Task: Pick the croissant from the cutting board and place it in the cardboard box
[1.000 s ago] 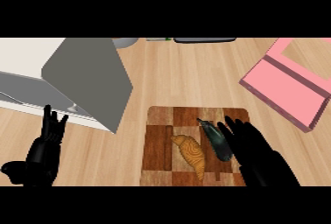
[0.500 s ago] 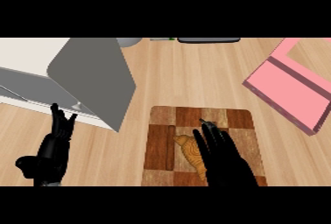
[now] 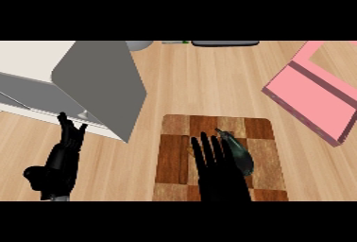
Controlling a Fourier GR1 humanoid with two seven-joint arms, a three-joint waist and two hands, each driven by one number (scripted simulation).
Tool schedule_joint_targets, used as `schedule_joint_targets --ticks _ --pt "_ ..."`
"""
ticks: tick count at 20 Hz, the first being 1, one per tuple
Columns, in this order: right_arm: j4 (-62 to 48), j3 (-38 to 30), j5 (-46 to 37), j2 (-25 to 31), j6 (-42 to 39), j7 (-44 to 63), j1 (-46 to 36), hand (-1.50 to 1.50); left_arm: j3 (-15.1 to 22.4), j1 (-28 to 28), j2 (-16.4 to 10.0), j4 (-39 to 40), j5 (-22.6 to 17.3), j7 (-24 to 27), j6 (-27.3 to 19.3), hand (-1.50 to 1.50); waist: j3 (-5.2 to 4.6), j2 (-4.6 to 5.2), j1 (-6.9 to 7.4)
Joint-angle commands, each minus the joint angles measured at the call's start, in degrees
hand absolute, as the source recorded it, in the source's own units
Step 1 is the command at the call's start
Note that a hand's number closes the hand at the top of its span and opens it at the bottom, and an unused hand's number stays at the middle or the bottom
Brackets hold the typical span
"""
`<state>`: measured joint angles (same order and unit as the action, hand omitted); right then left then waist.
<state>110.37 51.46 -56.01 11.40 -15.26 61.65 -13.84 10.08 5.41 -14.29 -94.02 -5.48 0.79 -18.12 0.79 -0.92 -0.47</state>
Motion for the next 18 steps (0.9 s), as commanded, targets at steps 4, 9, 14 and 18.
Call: schedule_joint_targets --ticks 4,9,14,18 --pt "-4.83 -1.53 -3.88 -6.83 -5.20 7.34 -1.27 -1.50 -4.46 -4.34 -0.32 9.59 -1.80 -4.49 -0.38 0.00 -0.91 1.16 -0.60" --pt "-9.38 -3.68 -5.77 -10.80 -6.27 6.69 -0.90 -1.50 -3.30 -4.03 0.15 8.76 -0.06 -4.34 -1.26 0.00 -0.86 1.12 -0.10" --pt "-11.06 -5.49 -8.06 -10.58 -5.54 4.18 0.94 -1.50 -3.62 -4.23 1.64 10.41 -0.53 -3.34 -1.55 0.00 -0.85 1.08 -0.15" --pt "-11.24 -4.71 -9.25 -11.33 -7.27 5.39 0.69 -1.50 -5.33 -6.65 -0.21 12.44 -0.77 -3.49 0.02 0.00 -0.86 1.06 -0.16"
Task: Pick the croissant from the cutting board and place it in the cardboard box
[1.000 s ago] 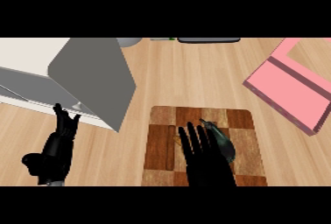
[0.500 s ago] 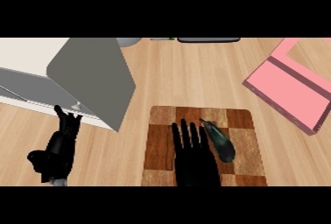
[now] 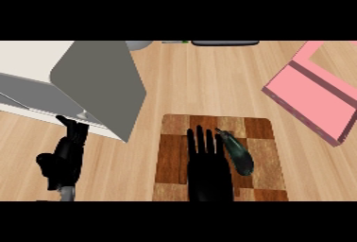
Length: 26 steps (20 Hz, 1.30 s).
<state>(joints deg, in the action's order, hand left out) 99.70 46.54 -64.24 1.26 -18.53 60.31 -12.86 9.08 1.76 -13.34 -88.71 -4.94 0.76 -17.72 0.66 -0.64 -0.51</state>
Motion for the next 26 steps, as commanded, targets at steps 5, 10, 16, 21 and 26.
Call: schedule_joint_targets --ticks 5,10,16,21,26 --pt "-3.32 -0.14 -1.72 -1.21 -2.86 6.35 0.49 -1.50 -6.73 -5.26 -1.92 11.38 -2.99 -2.21 1.90 0.00 -0.71 0.76 0.14" --pt "-1.96 -3.24 -3.19 -0.79 -4.20 2.45 2.87 -1.50 -4.63 -2.05 0.60 9.01 -1.19 -1.64 0.32 0.00 -0.67 0.60 0.35" --pt "-10.67 -6.51 -1.46 -1.22 0.20 0.59 -2.52 -1.50 -7.60 -6.97 -0.32 13.35 -1.64 -1.90 3.12 0.00 -0.66 0.68 0.61" --pt "-14.55 -5.43 -3.97 -1.23 5.15 -2.88 1.03 -1.50 -6.59 -3.90 0.76 9.80 1.20 -2.77 2.40 0.00 -0.65 0.62 0.63" --pt "-20.36 -4.62 -1.68 -1.23 8.85 -3.07 -2.96 -1.50 -7.79 -7.58 2.10 12.73 2.02 -4.13 2.98 0.00 -0.65 0.65 0.71"
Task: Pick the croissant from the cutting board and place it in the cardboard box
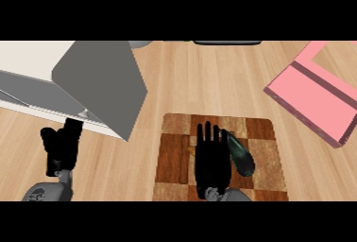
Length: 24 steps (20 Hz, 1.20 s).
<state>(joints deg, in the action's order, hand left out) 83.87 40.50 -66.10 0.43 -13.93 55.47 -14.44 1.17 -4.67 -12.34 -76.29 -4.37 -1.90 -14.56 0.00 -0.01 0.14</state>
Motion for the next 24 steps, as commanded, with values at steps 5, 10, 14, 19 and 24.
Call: schedule_joint_targets --ticks 5,10,14,19,24 --pt "-4.93 -0.50 1.45 -0.42 2.46 1.43 -2.47 1.50 1.42 0.62 3.29 -3.67 3.77 -2.71 -1.59 0.00 0.01 -0.01 0.05" --pt "-3.75 0.52 -3.82 0.31 4.79 -7.01 -2.85 1.50 -2.81 -0.25 -0.11 -0.66 0.96 -1.46 2.38 0.00 0.00 -0.02 -0.01" --pt "-5.23 0.81 -7.10 0.88 9.12 -8.66 0.81 1.50 -2.41 0.25 1.53 -2.90 1.88 -1.94 1.87 0.00 0.00 -0.03 -0.06" --pt "-3.98 -2.74 -2.19 -0.41 7.42 -4.57 -2.30 1.50 -2.89 2.01 -0.63 -6.29 1.32 -4.81 4.48 0.00 0.03 -0.06 0.22" --pt "-7.55 -14.90 6.40 -0.43 9.28 -1.56 -4.83 1.50 -1.57 -0.45 2.86 -1.35 3.87 -1.47 1.01 0.00 0.03 0.14 0.10"
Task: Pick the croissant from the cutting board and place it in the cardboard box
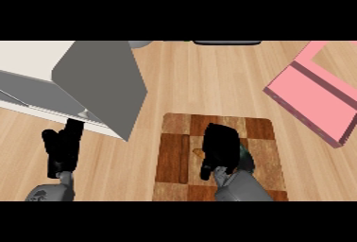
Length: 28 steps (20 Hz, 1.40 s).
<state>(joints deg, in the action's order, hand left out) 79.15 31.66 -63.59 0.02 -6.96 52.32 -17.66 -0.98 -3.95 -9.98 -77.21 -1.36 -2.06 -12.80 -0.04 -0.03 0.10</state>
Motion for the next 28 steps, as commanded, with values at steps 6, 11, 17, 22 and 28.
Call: schedule_joint_targets --ticks 6,11,17,22,28 --pt "10.44 -2.57 -2.46 -0.01 -4.44 5.09 -0.37 1.50 -1.53 -1.38 -0.36 -1.60 0.10 -2.40 0.76 0.00 0.04 -0.09 -0.12" --pt "24.23 -3.70 -3.59 1.56 -10.32 6.43 -1.83 1.50 -2.85 -2.25 0.75 6.41 0.27 3.96 0.93 0.00 -0.01 -0.09 -0.72" --pt "35.46 -8.02 -7.13 0.01 -20.04 13.33 -10.47 1.50 -2.60 -0.13 0.03 2.55 -0.79 1.95 2.74 0.00 -0.01 -0.24 -0.42" --pt "37.40 -15.15 -7.71 1.96 -23.69 10.60 -12.79 1.50 -0.97 -0.07 0.75 -1.01 1.55 -1.22 0.39 0.00 0.02 -0.18 -0.14" --pt "33.57 -27.92 -6.00 9.03 -22.11 0.84 -17.31 1.50 -2.78 -2.73 0.75 2.64 0.31 0.13 1.44 0.00 0.02 0.06 -0.05"
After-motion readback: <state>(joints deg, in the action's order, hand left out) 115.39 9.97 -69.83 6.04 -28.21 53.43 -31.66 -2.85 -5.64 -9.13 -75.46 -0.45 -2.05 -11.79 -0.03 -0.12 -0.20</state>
